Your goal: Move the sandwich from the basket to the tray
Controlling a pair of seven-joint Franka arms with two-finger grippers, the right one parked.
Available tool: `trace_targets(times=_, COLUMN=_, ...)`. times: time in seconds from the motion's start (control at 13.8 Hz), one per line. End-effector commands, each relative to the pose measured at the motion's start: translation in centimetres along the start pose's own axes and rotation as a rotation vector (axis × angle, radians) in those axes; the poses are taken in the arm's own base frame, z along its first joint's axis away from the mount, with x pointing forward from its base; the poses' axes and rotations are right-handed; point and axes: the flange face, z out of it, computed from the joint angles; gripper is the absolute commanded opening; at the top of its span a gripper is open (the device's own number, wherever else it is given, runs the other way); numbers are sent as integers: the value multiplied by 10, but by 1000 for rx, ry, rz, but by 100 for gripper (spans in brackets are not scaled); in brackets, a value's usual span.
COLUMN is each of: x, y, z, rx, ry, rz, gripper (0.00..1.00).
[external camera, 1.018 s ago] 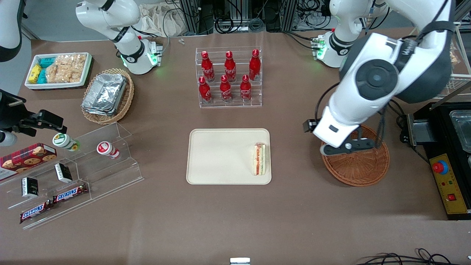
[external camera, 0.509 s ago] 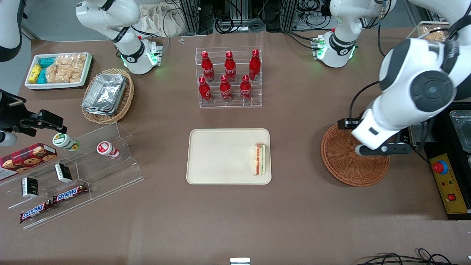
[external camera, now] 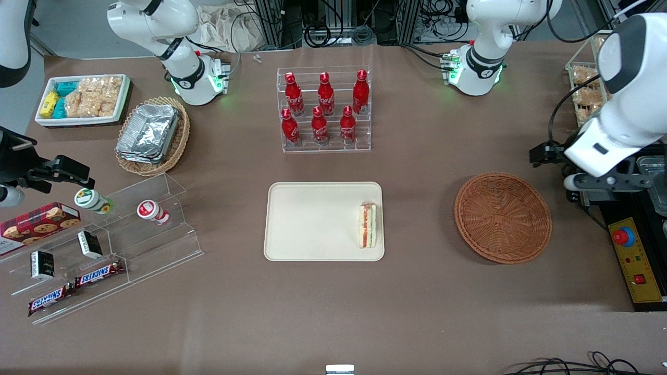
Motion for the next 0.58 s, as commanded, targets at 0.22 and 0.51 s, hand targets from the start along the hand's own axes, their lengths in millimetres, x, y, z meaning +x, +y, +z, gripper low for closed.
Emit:
trace_targets(times=0.22, x=17, y=-11, z=-9, rx=-20, ry=6, rz=67, gripper=100)
trace_targets(times=0.51, x=32, y=33, z=-18, rx=-19, ry=-3, rz=148, gripper=100)
